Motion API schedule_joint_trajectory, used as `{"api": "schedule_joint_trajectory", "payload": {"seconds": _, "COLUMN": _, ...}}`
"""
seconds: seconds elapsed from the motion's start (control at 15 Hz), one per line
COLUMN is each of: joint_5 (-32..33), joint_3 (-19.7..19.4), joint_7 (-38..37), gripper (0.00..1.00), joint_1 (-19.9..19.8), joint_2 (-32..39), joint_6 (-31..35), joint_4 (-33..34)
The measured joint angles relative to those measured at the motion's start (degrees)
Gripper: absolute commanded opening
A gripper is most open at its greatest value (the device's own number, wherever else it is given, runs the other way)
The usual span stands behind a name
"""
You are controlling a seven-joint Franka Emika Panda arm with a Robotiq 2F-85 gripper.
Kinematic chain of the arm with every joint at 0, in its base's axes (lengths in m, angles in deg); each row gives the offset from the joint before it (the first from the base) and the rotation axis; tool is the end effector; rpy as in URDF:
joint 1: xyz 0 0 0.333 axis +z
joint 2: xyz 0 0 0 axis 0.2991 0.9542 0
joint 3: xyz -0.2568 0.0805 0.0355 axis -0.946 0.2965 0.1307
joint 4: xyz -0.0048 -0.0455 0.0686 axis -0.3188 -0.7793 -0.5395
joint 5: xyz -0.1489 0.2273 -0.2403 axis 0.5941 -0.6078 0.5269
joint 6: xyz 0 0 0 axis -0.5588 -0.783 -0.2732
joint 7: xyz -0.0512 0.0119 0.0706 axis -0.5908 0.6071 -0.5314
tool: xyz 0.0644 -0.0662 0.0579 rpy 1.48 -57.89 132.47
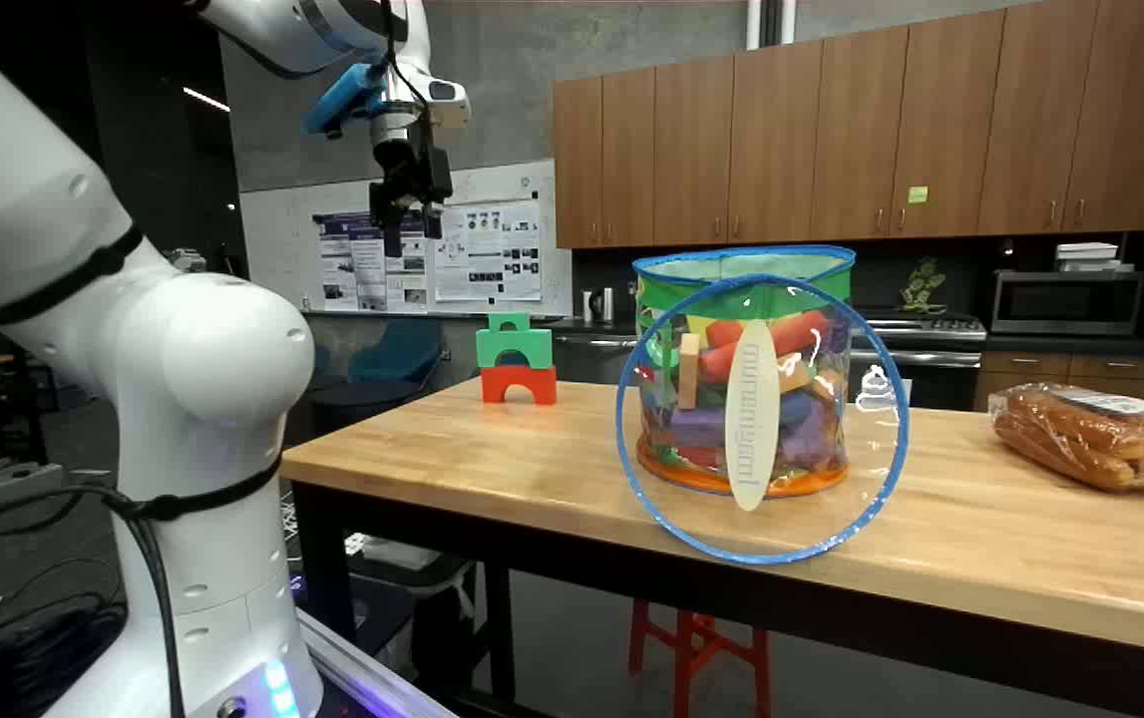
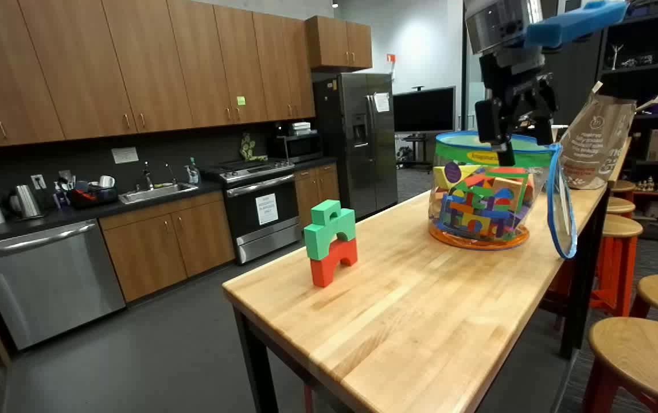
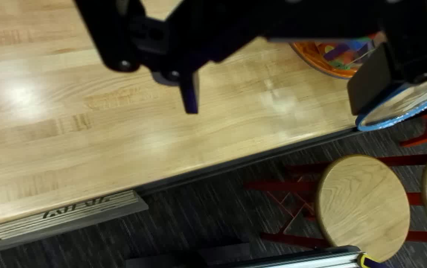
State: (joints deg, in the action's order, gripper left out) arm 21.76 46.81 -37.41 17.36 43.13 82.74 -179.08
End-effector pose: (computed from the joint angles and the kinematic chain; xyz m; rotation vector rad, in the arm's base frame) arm 0.3094 0.0882 0.5370 2.9214 -0.1968 -0.1820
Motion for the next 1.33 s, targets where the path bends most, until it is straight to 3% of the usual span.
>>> {"api": "schedule_joint_trajectory", "payload": {"seconds": 0.93, "joint_5": -0.1, "joint_3": -0.1, "joint_7": -0.9, "gripper": 1.0, "joint_1": 0.2, "joint_2": 0.3, "joint_6": 0.6, "joint_4": 0.0}}
{"api": "schedule_joint_trajectory", "payload": {"seconds": 1.33, "joint_5": -2.6, "joint_3": 0.9, "joint_7": -7.8, "gripper": 1.0, "joint_1": 0.2, "joint_2": 4.8, "joint_6": 9.6, "joint_4": 0.2}}
